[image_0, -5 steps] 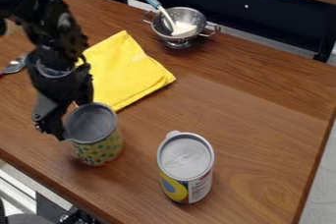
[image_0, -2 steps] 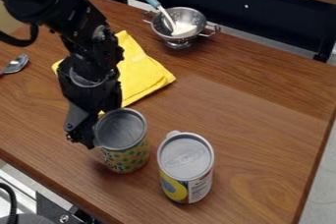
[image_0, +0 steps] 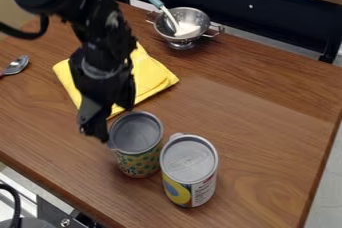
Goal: Move the can in the right side
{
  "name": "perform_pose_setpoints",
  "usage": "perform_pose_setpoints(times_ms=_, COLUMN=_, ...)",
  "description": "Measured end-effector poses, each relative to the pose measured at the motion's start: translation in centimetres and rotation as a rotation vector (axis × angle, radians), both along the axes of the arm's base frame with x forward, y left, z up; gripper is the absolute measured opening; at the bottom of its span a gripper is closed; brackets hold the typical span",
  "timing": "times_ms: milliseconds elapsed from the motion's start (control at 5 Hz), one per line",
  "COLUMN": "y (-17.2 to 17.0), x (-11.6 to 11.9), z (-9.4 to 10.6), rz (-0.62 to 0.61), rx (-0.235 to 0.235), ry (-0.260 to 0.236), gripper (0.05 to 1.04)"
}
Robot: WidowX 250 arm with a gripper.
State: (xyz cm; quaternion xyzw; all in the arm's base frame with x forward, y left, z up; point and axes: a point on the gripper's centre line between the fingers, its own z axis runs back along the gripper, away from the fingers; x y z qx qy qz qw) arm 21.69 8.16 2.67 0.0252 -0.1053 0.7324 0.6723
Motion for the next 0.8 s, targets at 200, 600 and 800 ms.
perform_pose_setpoints(times_ms=200, y=2.2, x=1.1, z=1.4, rz=0.015, rx=0.009, ry=-0.045, gripper=0.999)
perform_pose_setpoints(times_ms=600, y=5.8, x=3.6, z=3.2, rz=-0.050, rx=0.078, ry=-0.043, gripper=0.999)
perform_pose_setpoints(times_ms=800, y=5.6, x=5.3, z=2.9, rz=-0.202, rx=0.083, ry=0.055, gripper=0.999)
